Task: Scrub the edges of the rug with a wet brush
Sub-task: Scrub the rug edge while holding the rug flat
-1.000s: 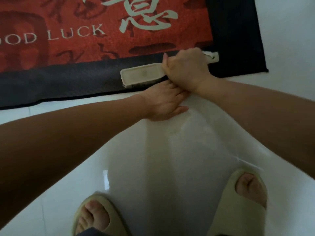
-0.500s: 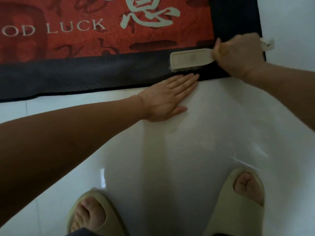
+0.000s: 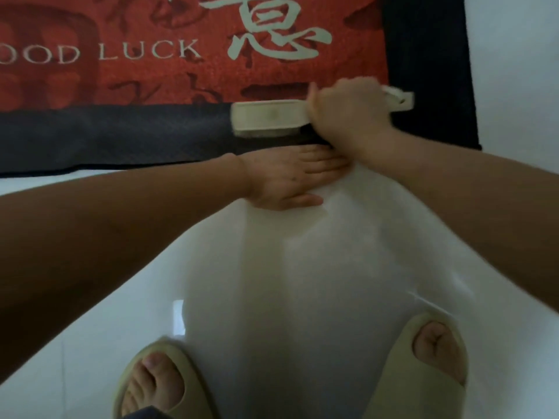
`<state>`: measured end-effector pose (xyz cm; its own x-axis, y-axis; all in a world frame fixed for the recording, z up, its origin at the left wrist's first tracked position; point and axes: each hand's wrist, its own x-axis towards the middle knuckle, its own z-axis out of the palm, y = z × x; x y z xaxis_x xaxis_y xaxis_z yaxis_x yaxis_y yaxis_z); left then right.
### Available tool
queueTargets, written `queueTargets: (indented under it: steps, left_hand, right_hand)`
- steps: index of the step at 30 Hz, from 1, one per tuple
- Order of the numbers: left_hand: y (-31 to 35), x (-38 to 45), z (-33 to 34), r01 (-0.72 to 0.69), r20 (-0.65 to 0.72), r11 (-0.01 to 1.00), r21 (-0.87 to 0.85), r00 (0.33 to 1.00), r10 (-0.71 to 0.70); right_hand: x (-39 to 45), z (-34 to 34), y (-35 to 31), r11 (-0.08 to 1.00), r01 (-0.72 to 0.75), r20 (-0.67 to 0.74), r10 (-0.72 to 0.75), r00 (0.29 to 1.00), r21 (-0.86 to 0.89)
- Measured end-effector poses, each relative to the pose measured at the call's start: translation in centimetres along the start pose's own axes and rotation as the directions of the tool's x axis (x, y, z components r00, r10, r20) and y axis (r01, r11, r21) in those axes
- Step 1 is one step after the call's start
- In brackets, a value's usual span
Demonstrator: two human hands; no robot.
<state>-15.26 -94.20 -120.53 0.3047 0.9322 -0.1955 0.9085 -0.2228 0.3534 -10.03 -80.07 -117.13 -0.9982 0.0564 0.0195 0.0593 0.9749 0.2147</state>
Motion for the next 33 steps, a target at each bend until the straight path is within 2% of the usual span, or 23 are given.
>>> queueTargets:
  steps: [1,3,5,7,8,10,12,14,16,18,20,21,24,26,28,31,33]
  left_hand:
    - [0.1,0.0,0.0,0.005,-0.014,1.0,-0.011,1.0,-0.005]
    - [0.1,-0.1,0.2,0.019,0.029,0.999,-0.043,0.999,-0.018]
    - [-0.5,-0.5,0.3,-0.007,-0.003,0.996,-0.084,1.0,0.007]
    - [-1.7,-2.6,0.2,-0.021,-0.08,0.994,-0.104,0.997,0.012]
    - [-2.5,-4.1,0.5,-0.019,-0.089,0.997,-0.075,0.996,0.012]
    - [-3.6,-6.8,1.2,-0.003,-0.097,1.0,0.011,0.995,0.004]
    - [-3.6,-8.2,1.7,0.02,-0.14,0.998,0.054,0.99,-0.013]
    - [-3.6,-8.3,2.0,0.019,-0.187,0.998,0.063,0.982,-0.007]
    - [-3.8,-8.4,2.3,-0.008,-0.208,0.998,0.06,0.978,0.02]
    - [-4.1,-8.1,2.6,-0.022,-0.184,0.997,0.079,0.982,0.036]
    - [-3.8,-7.2,2.7,-0.014,-0.171,0.997,0.08,0.985,0.028]
    - [-3.5,-6.8,2.7,-0.004,-0.182,0.997,0.073,0.983,0.017]
    - [-2.8,-6.7,2.2,0.013,-0.302,1.0,0.028,0.953,-0.004]
    - [-2.8,-7.2,2.4,0.009,-0.354,1.0,0.008,0.935,-0.005]
    - [-3.0,-7.1,2.3,0.007,-0.34,0.999,0.045,0.94,0.009]
    - [-3.2,-6.4,2.3,0.009,-0.259,0.995,0.096,0.966,0.017]
    - [-3.3,-6.6,2.4,0.024,-0.237,0.995,0.1,0.971,0.0]
  right_hand:
    - [1.1,-0.5,-2.2,0.998,0.015,-0.023,-0.014,1.0,0.056]
    - [2.0,-1.4,-3.7,0.993,0.061,0.031,-0.064,0.997,0.1]
    - [1.5,-0.8,-2.0,0.998,0.03,0.149,-0.038,0.988,0.059]
    - [-0.1,0.0,0.4,0.995,-0.017,0.157,0.001,0.988,0.096]
    - [-0.6,0.2,0.8,0.99,-0.085,0.153,0.068,0.986,0.109]
    - [0.4,0.0,-1.1,0.985,-0.152,0.029,0.151,0.988,0.077]
    - [3.5,-0.4,-5.5,0.995,-0.068,-0.048,0.072,0.996,0.078]
    - [6.2,-1.6,-9.2,0.987,-0.016,-0.027,0.021,0.999,0.158]
    - [7.1,-1.5,-9.0,0.994,0.062,0.048,-0.067,0.997,0.089]
    - [6.1,0.6,-5.6,0.995,0.101,0.17,-0.098,0.981,-0.008]
    - [4.6,1.4,-2.2,0.995,0.079,0.301,-0.057,0.952,-0.063]
    - [4.3,1.1,-2.2,0.998,0.061,0.27,-0.049,0.962,-0.036]
    - [6.7,-1.0,-8.4,0.994,0.097,0.096,-0.101,0.99,0.047]
    - [8.0,-2.5,-11.9,0.976,0.161,0.075,-0.173,0.982,0.144]
    - [8.3,-1.4,-10.2,0.962,0.269,0.031,-0.271,0.962,0.056]
    - [5.8,-1.3,-6.0,0.977,0.201,0.151,-0.189,0.97,-0.069]
    - [5.9,-1.4,-7.2,0.994,0.111,0.103,-0.108,0.989,-0.025]
